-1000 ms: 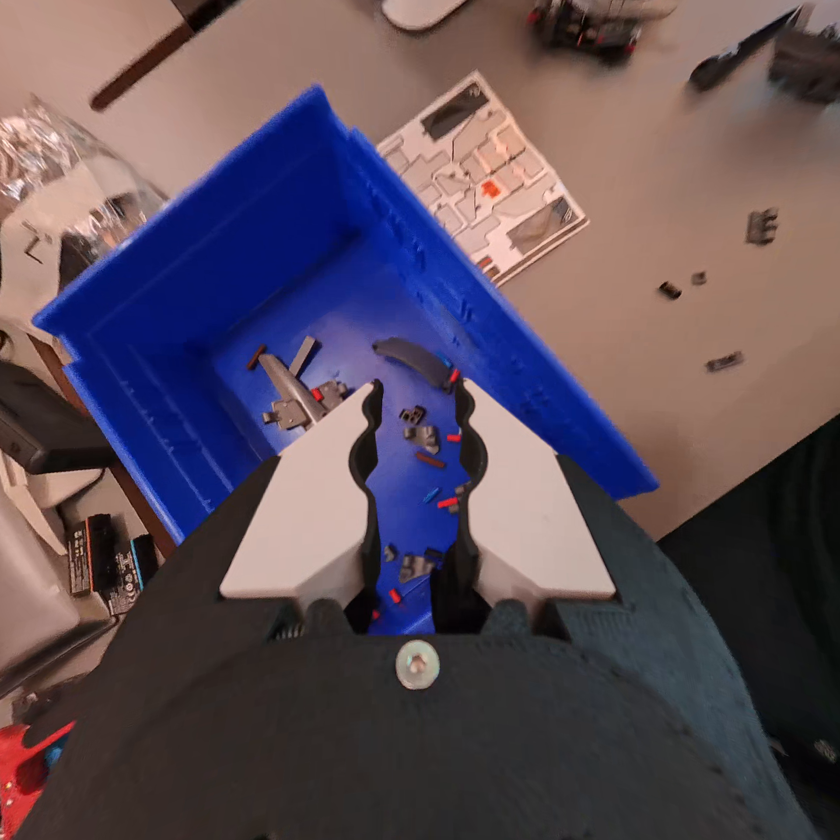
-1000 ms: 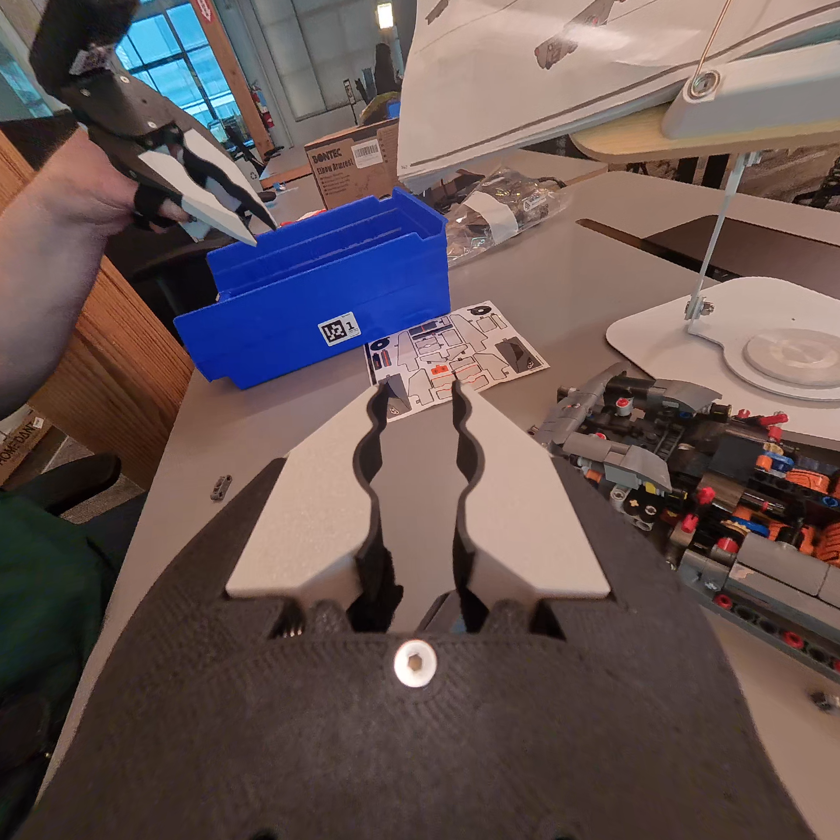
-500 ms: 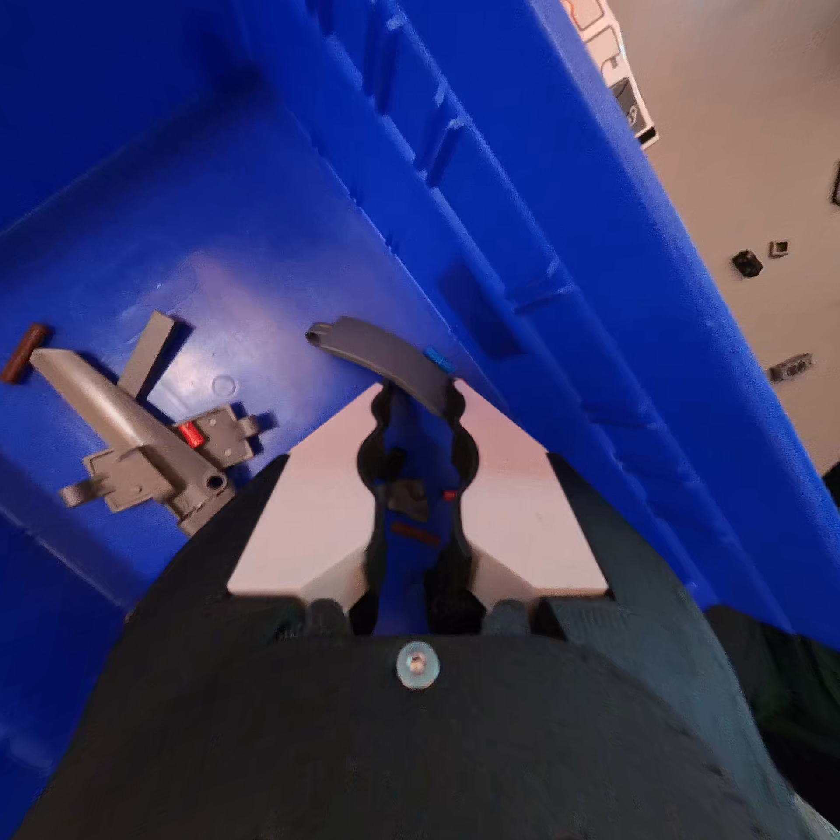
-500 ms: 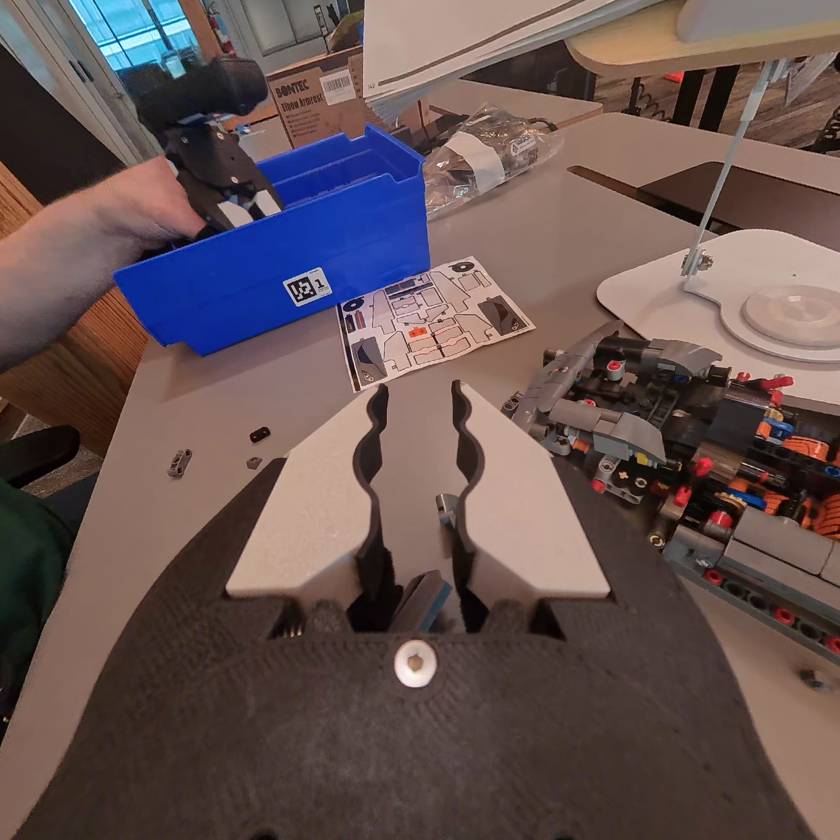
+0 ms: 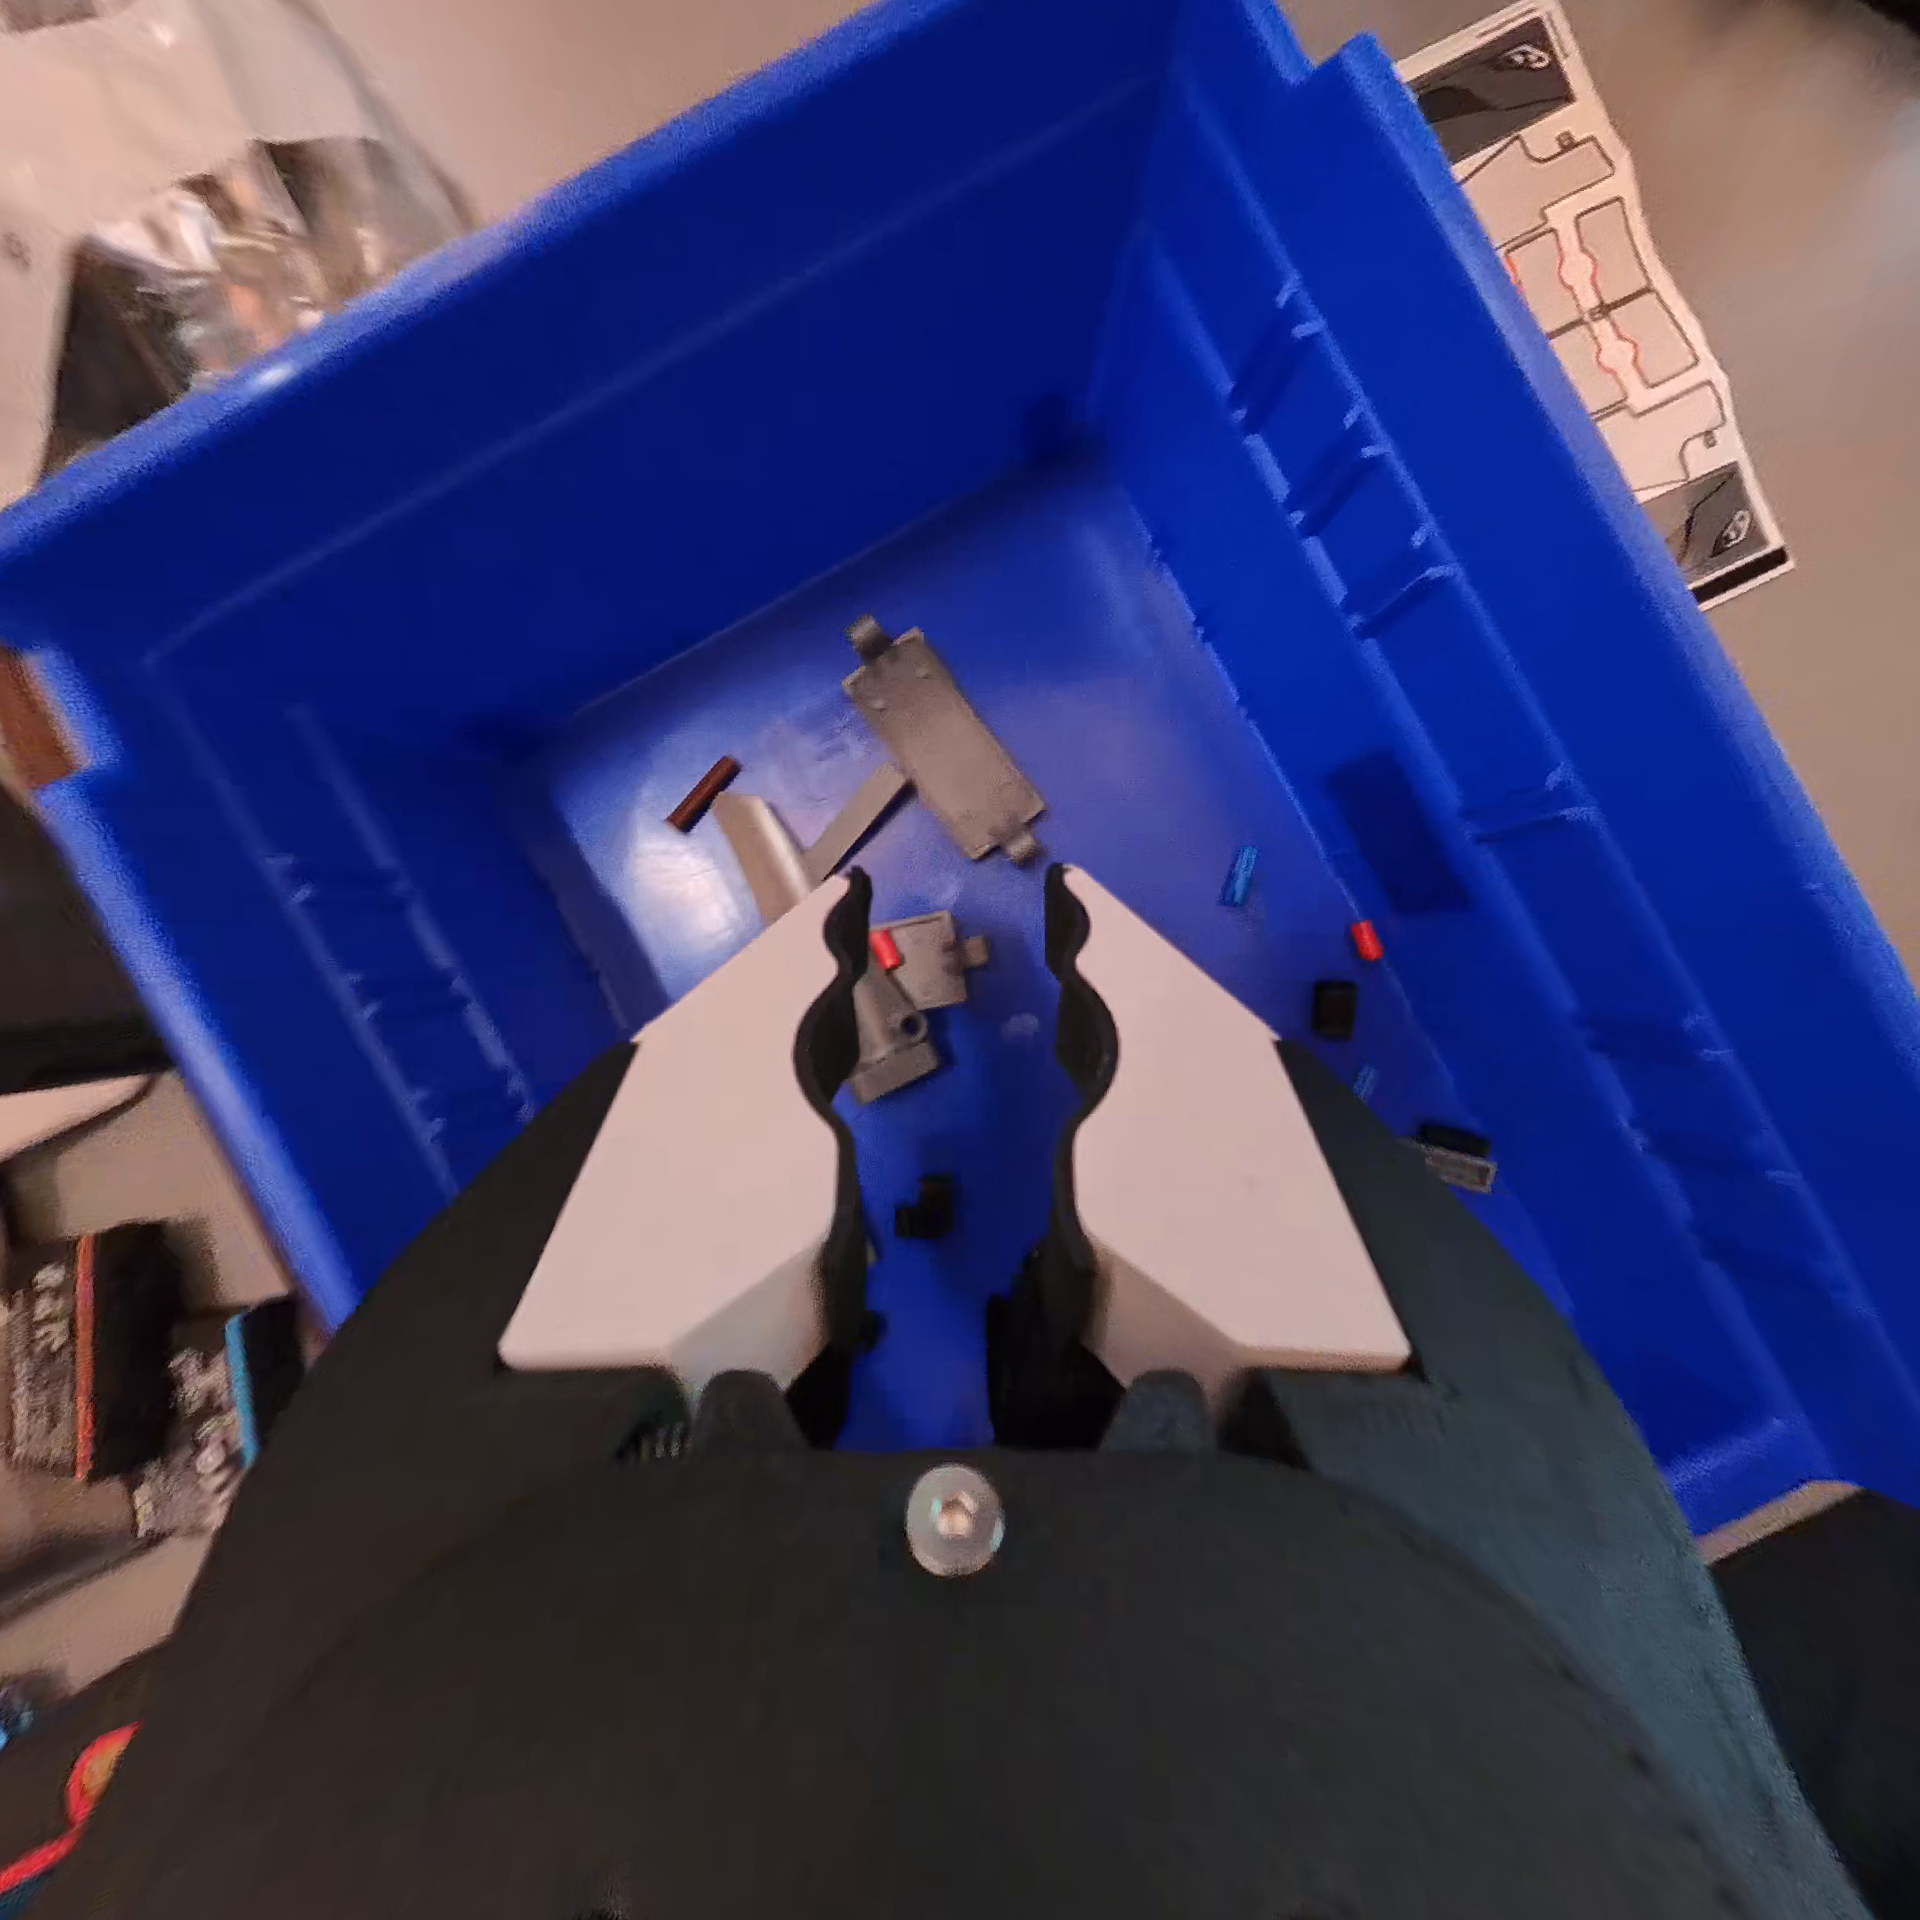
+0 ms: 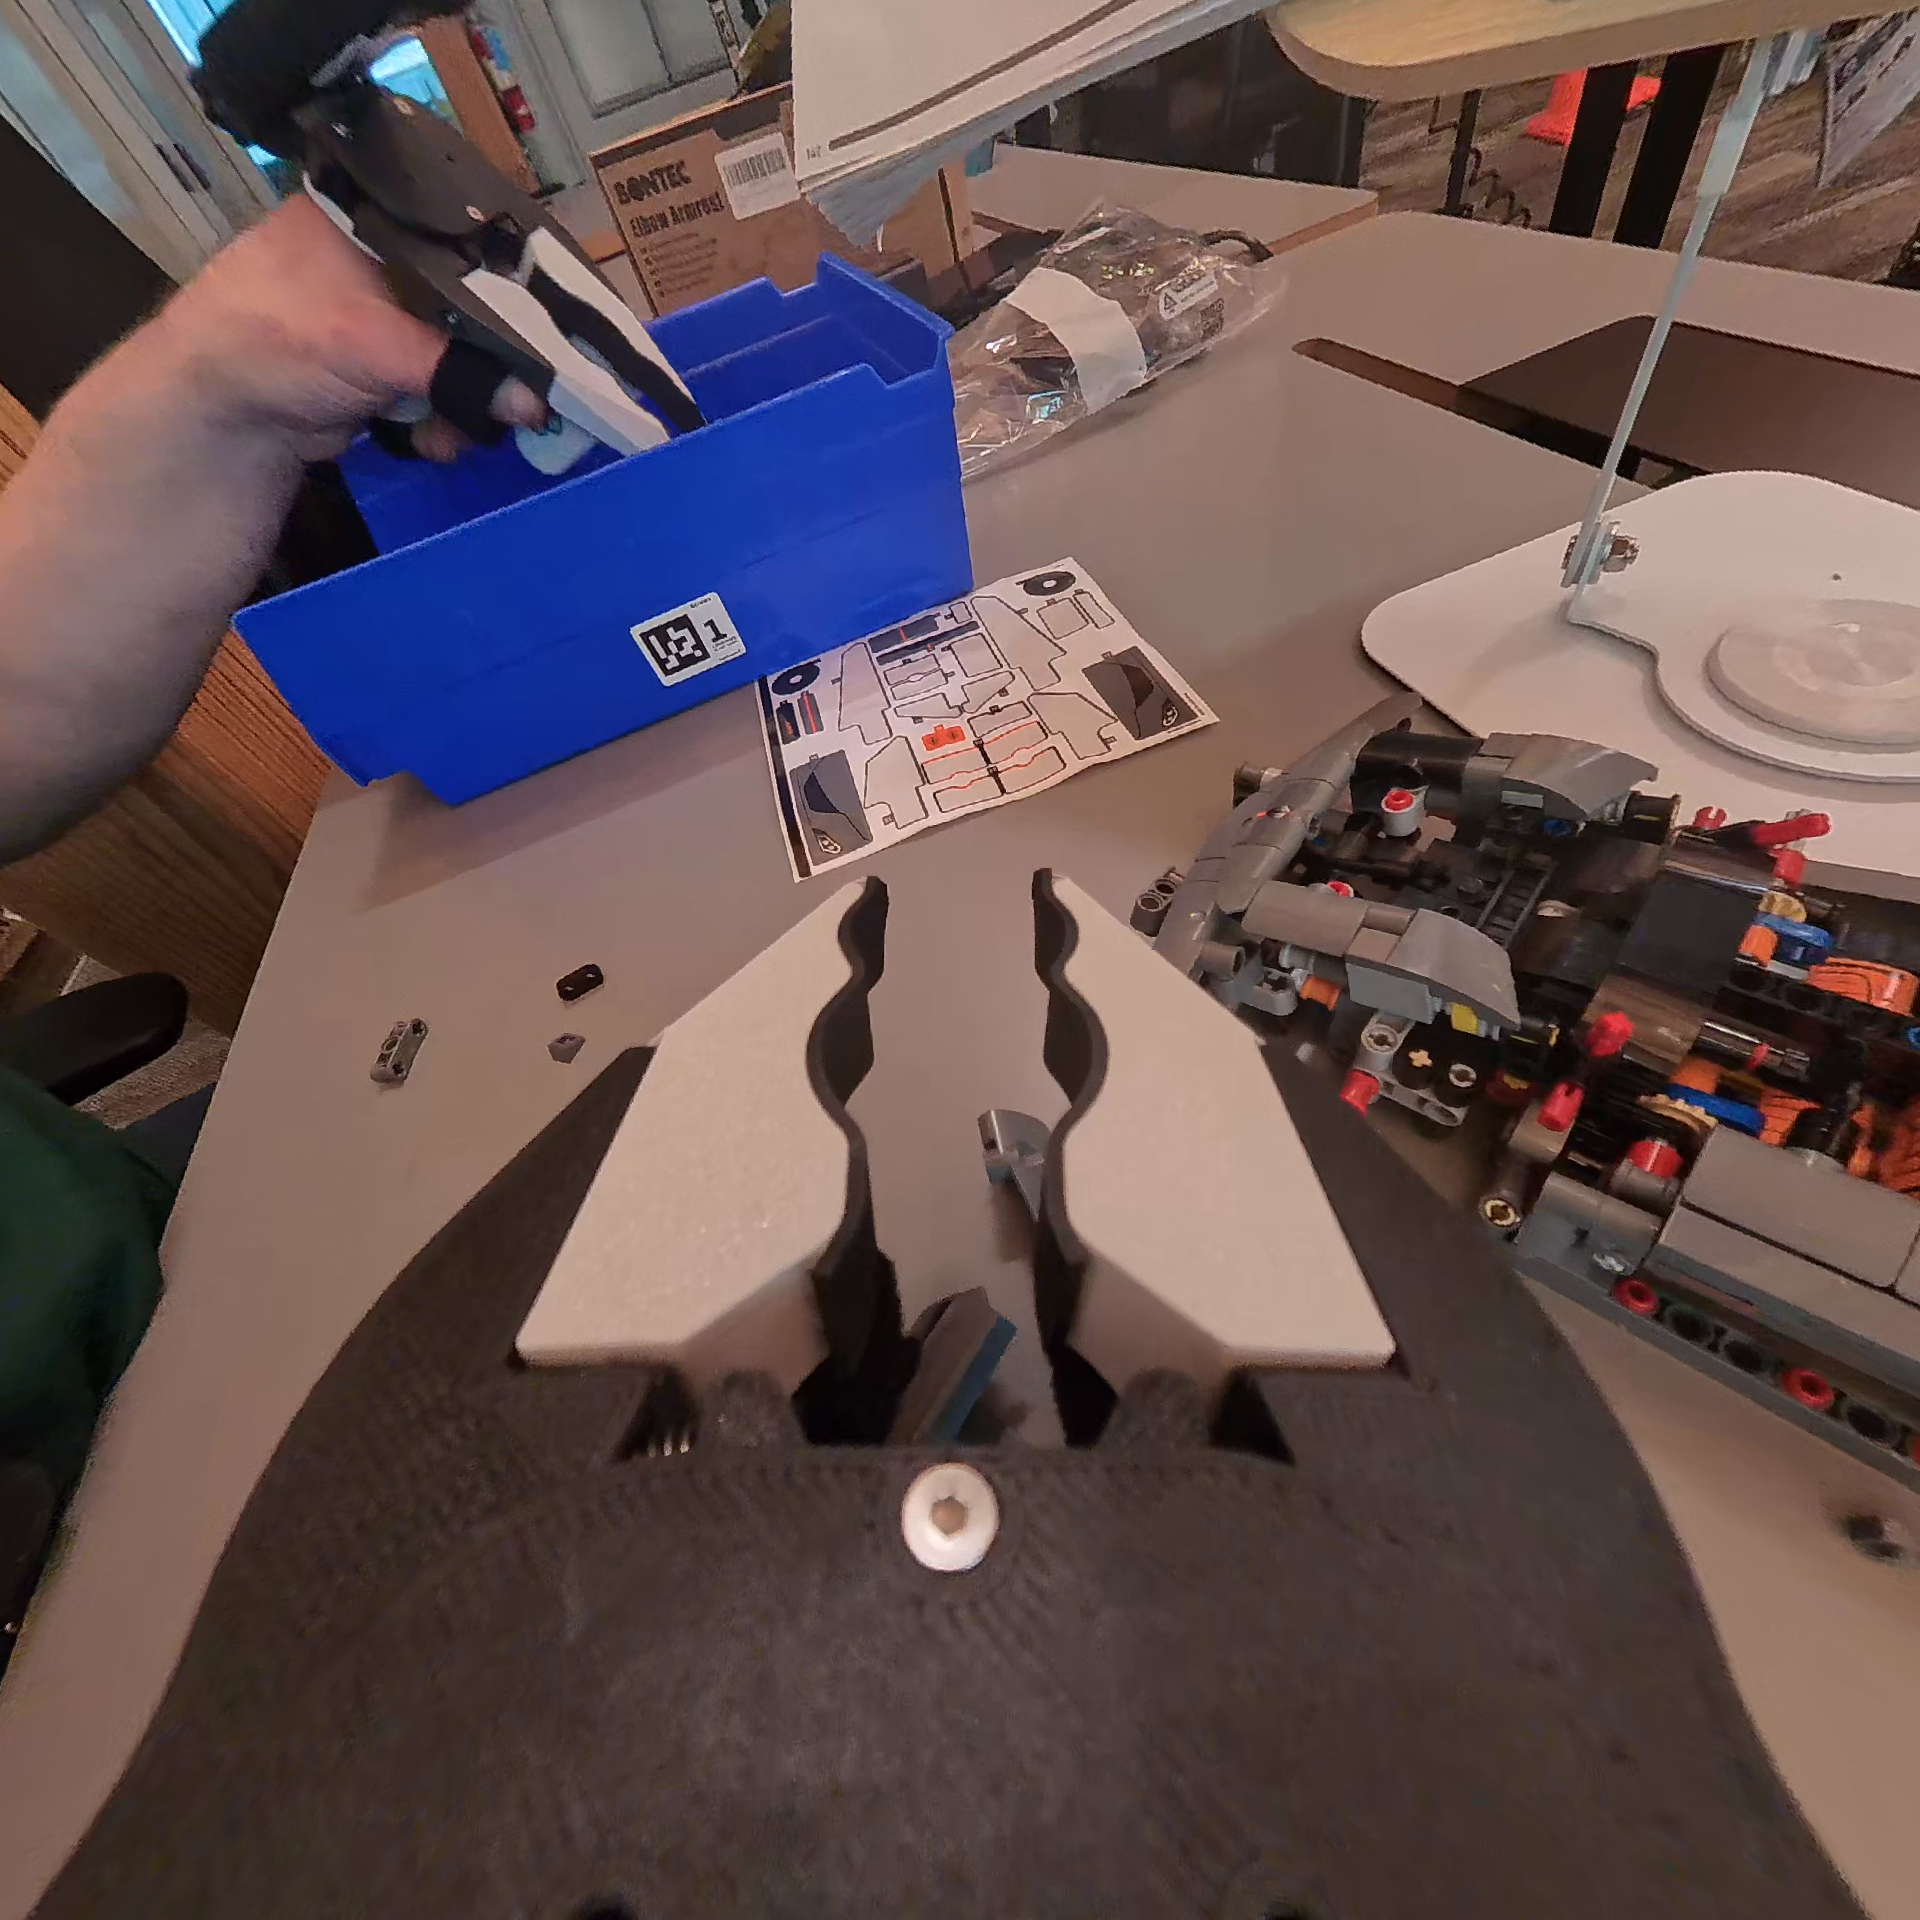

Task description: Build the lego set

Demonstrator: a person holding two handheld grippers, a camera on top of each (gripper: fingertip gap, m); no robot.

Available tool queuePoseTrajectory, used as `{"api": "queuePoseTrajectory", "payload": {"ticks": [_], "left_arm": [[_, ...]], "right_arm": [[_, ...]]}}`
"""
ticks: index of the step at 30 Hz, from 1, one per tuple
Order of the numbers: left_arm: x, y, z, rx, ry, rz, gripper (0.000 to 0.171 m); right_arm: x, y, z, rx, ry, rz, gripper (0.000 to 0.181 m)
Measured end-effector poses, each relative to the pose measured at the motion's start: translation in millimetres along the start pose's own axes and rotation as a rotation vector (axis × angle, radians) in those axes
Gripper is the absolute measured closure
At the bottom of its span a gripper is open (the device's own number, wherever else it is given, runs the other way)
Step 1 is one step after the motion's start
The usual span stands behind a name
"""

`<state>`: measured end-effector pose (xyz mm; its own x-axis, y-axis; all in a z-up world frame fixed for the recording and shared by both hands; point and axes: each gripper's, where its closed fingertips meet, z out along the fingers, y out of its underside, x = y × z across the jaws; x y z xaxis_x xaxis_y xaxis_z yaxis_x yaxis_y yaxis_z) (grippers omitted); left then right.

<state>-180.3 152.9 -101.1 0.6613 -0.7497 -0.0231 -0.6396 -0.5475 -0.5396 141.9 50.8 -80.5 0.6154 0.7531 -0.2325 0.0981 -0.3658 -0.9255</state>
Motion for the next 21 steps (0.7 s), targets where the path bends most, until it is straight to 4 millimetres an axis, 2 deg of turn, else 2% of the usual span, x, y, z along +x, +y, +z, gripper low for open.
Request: {"api": "queuePoseTrajectory", "payload": {"ticks": [3,5,8,9,13,14,17,20,21], "left_arm": [[-19.6,13.6,-14.8,-0.067,-0.094,-0.001,0.139],[-25.7,23.7,-16.7,-0.125,-0.094,-0.007,0.134],[-24.4,36.4,-3.1,-0.221,-0.064,-0.001,0.121],[-17.5,41.4,3.6,-0.261,-0.037,0.022,0.12],[-12.5,64.1,26.1,-0.419,-0.068,0.077,0.123],[-5.7,58.0,28.9,-0.387,-0.031,0.061,0.138],[-4.8,51.0,32.6,-0.369,-0.05,0.095,0.144],[20.2,14.9,32.2,-0.177,0.127,0.061,0.145],[19.0,4.4,26.6,-0.128,0.137,0.061,0.145]], "right_arm": [[0.7,1.0,0.8,-0.003,0.001,0.0,0.154],[1.6,2.3,1.1,-0.008,0.005,-0.002,0.154],[0.9,2.0,1.2,-0.009,0.002,-0.001,0.154],[0.6,1.9,1.1,-0.009,0.003,-0.003,0.154],[-1.2,0.4,0.5,-0.006,-0.002,-0.005,0.154],[-1.5,-0.1,0.2,-0.005,-0.003,-0.004,0.154],[-2.8,-0.9,0.1,-0.002,-0.009,-0.002,0.154],[-4.6,-2.5,-0.6,0.002,-0.015,-0.003,0.154],[-5.0,-3.3,-1.0,0.004,-0.015,-0.004,0.154]]}}
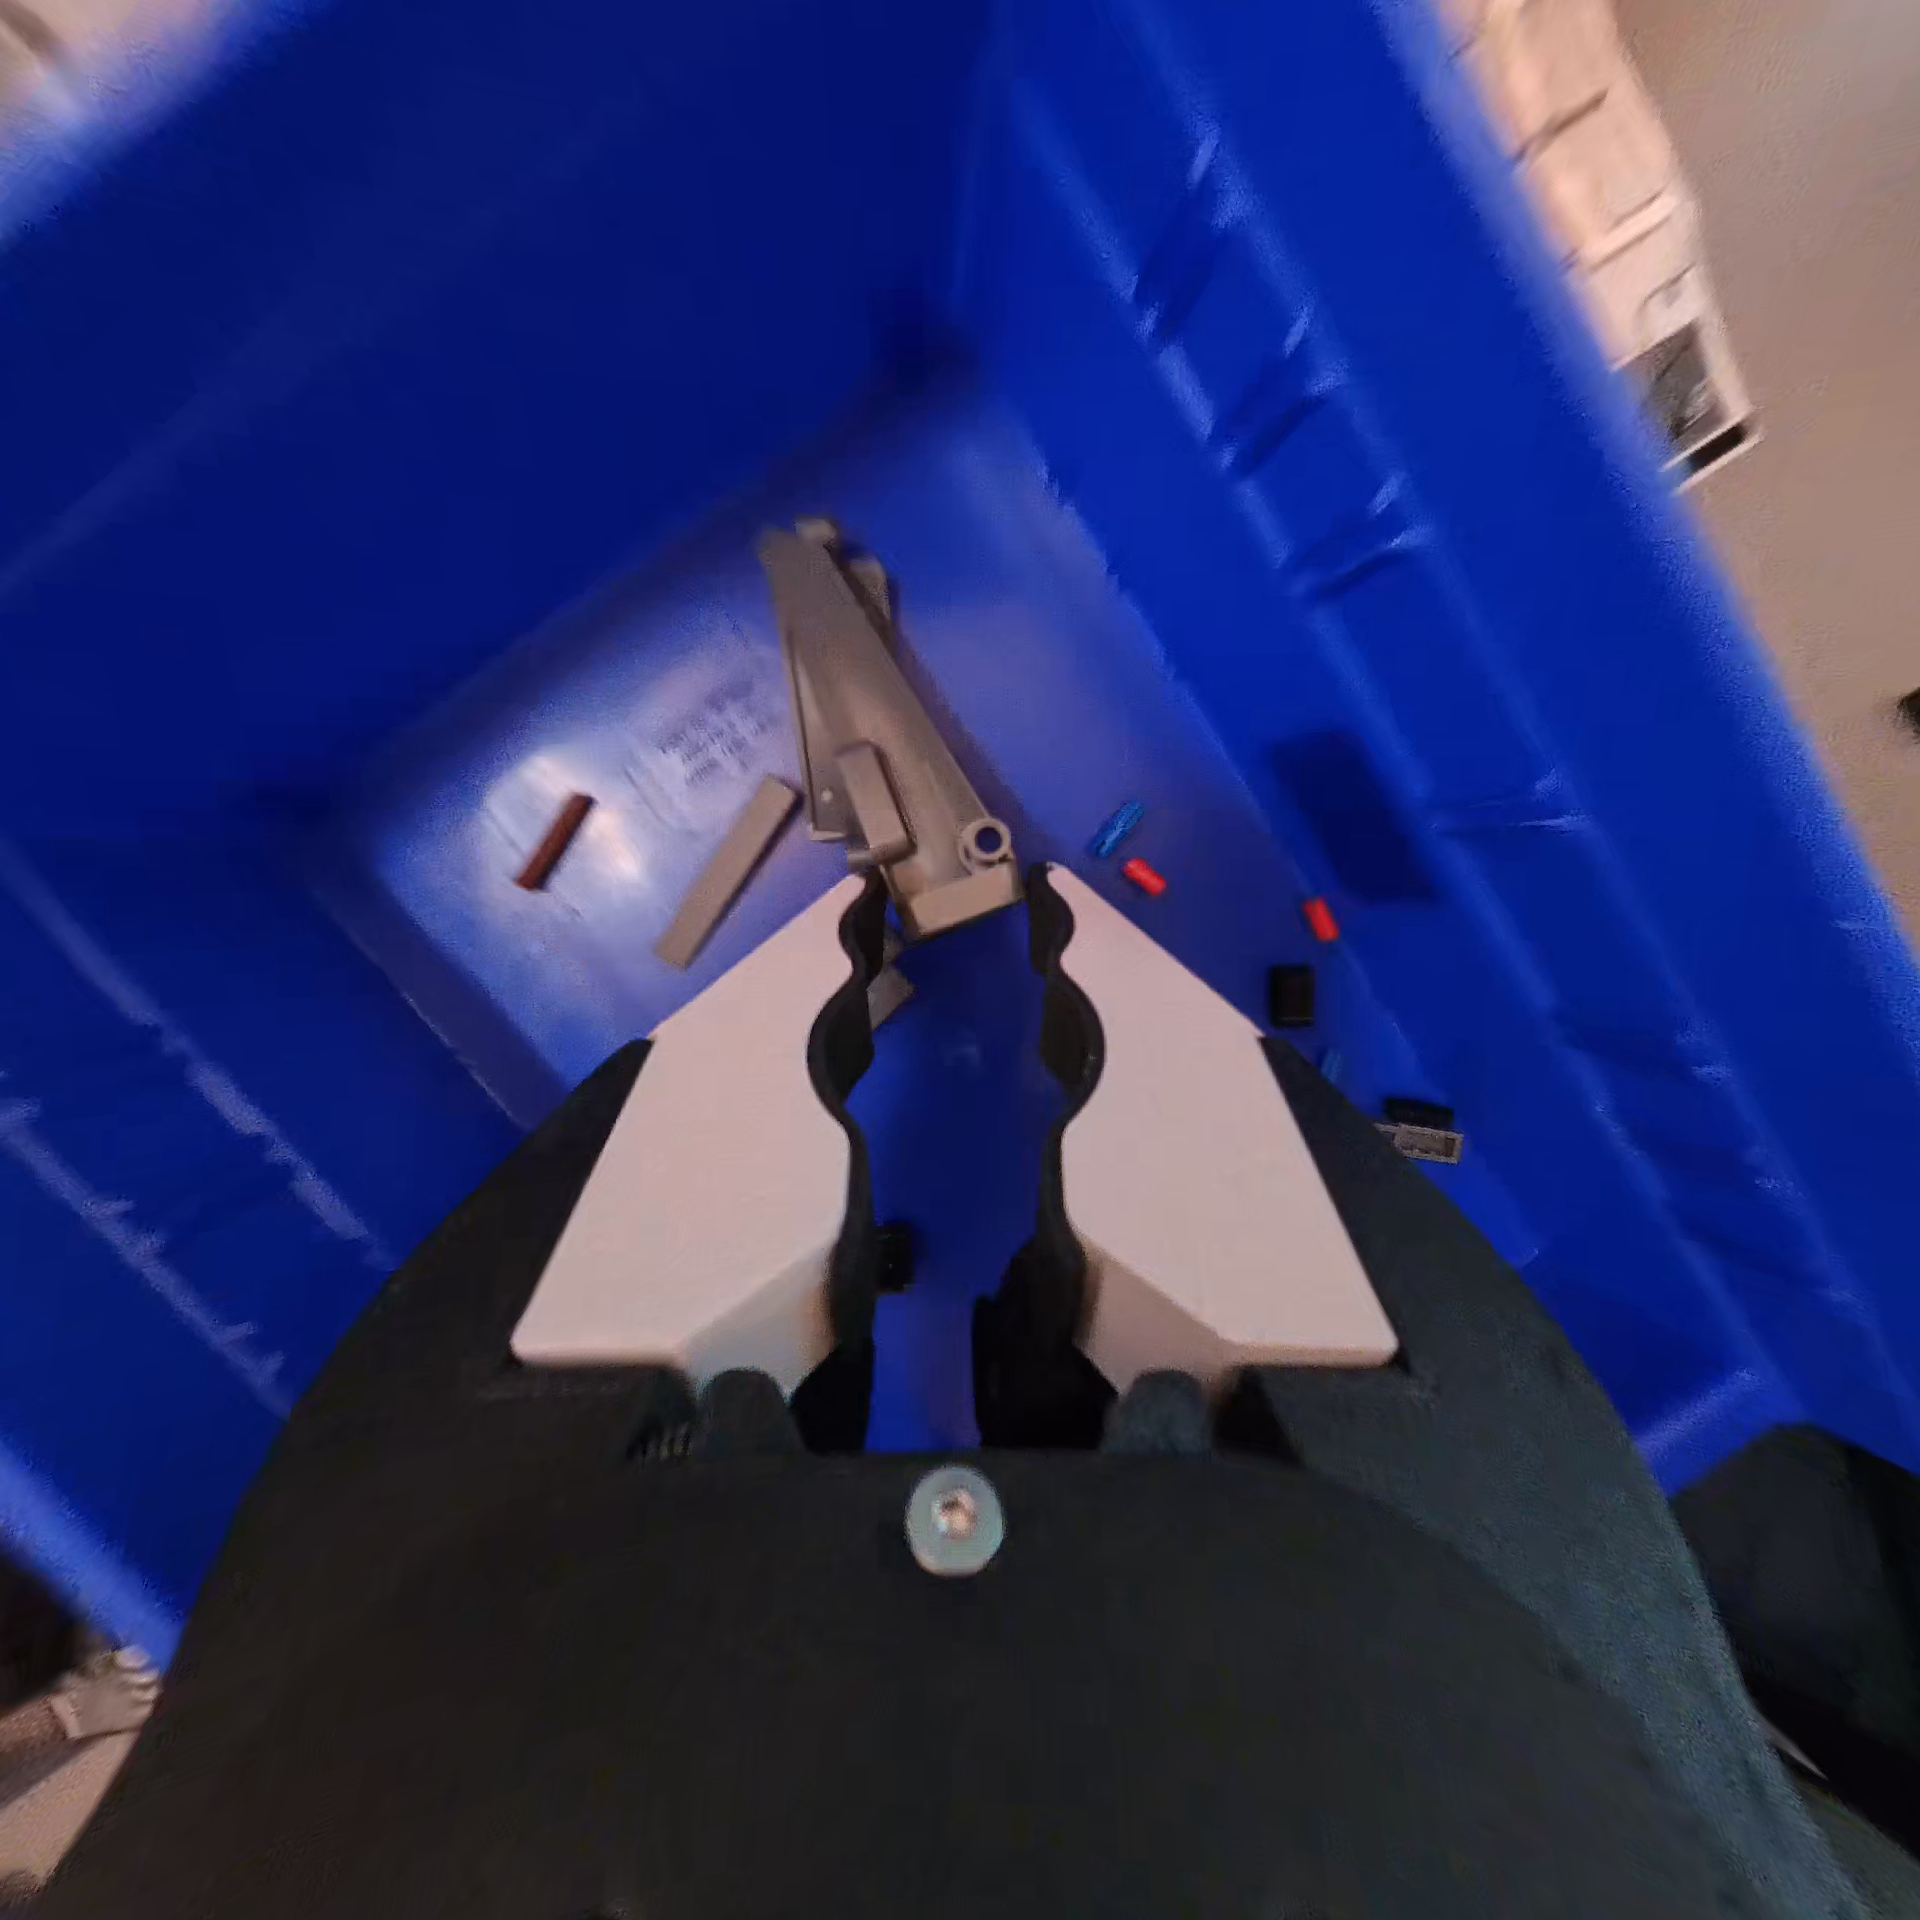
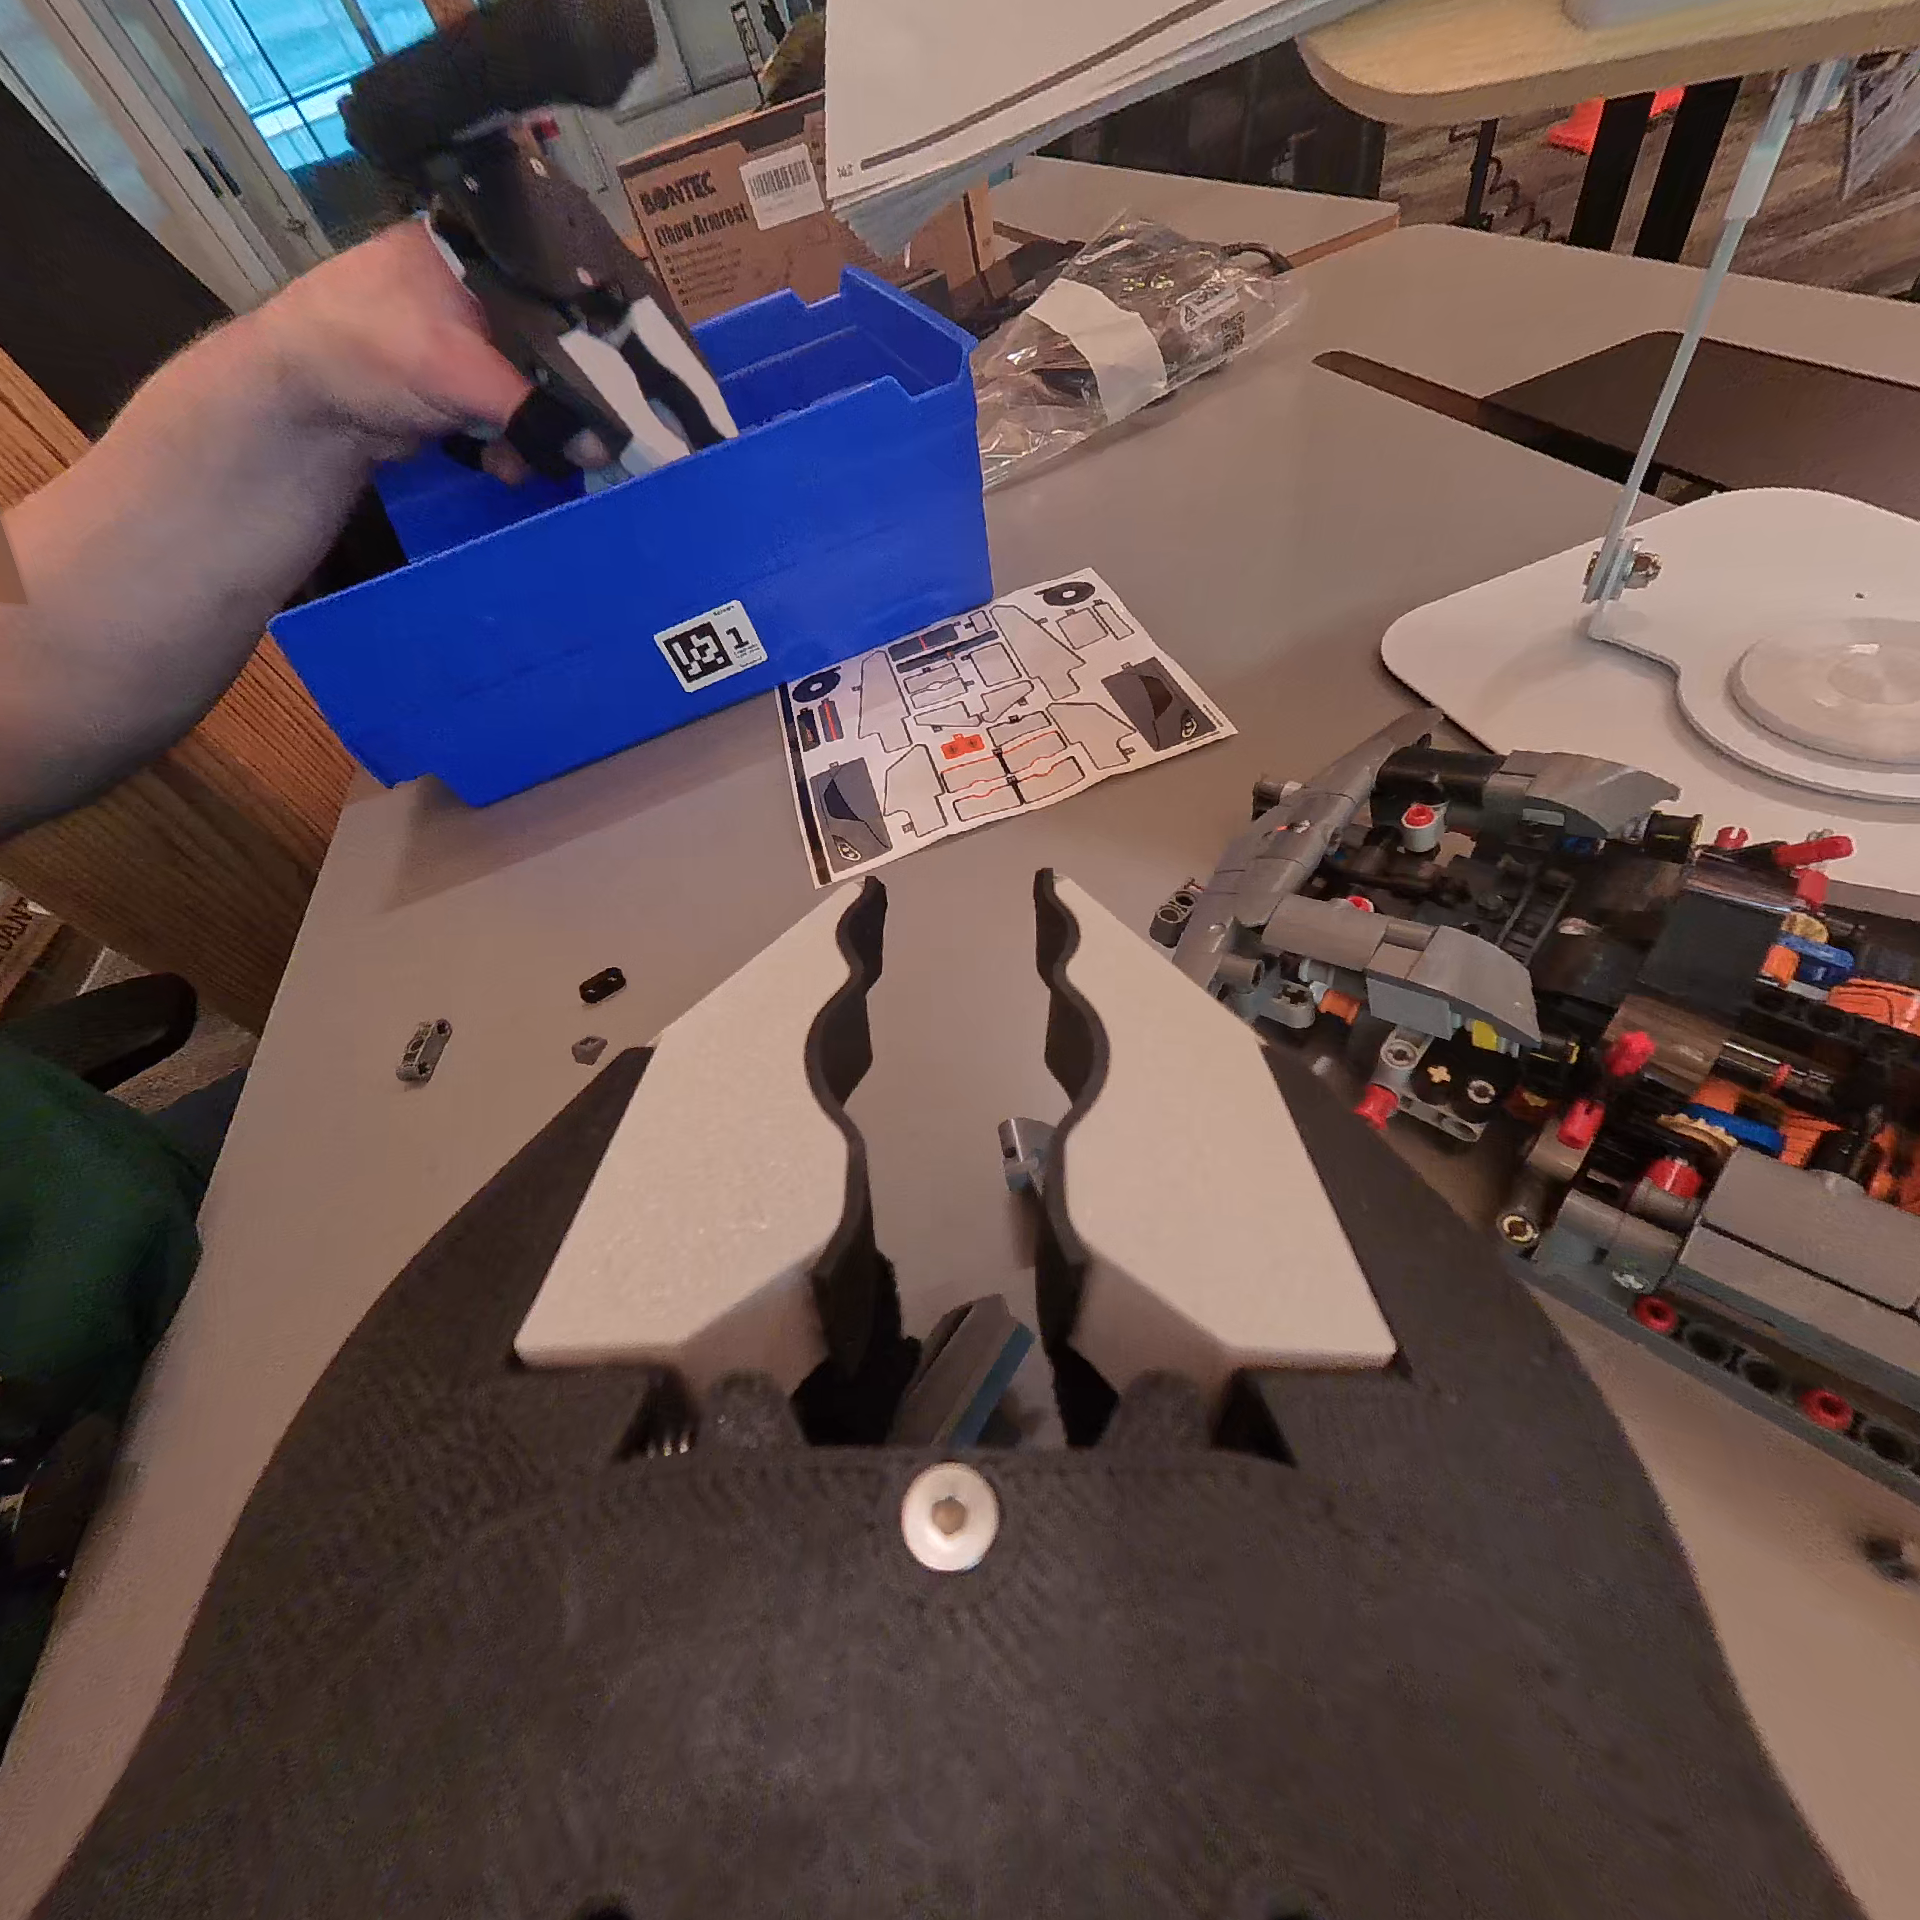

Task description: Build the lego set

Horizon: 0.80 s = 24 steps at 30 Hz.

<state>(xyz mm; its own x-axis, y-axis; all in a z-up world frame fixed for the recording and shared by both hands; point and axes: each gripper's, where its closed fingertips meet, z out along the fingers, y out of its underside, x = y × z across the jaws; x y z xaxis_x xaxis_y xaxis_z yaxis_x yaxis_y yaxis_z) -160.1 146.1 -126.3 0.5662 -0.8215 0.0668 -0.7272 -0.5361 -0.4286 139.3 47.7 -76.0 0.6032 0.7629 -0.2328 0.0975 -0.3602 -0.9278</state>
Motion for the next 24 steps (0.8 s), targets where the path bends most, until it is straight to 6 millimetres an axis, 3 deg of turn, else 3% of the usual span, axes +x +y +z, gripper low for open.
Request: {"api": "queuePoseTrajectory", "payload": {"ticks": [4,7,10,16,24], "left_arm": [[-9.8,-8.8,-38.6,0.07,-0.036,0.001,0.135],[-23.9,3.0,-66.4,0.046,-0.132,-0.001,0.135],[-23.9,20.0,-85.5,-0.006,-0.195,0.035,0.139],[-8.2,46.3,-97.5,-0.036,-0.192,0.037,0.144],[16.3,77.8,-89.8,-0.12,-0.126,0.09,0.151]], "right_arm": [[0.0,-3.8,-3.4,0.016,0.0,0.004,0.154],[-0.1,-4.8,-4.1,0.023,-0.004,0.01,0.154],[-0.1,-3.6,-3.1,0.018,-0.005,0.011,0.154],[0.0,-1.8,-1.7,0.012,-0.007,0.011,0.154],[3.1,2.0,-0.3,0.004,0.0,0.004,0.154]]}}
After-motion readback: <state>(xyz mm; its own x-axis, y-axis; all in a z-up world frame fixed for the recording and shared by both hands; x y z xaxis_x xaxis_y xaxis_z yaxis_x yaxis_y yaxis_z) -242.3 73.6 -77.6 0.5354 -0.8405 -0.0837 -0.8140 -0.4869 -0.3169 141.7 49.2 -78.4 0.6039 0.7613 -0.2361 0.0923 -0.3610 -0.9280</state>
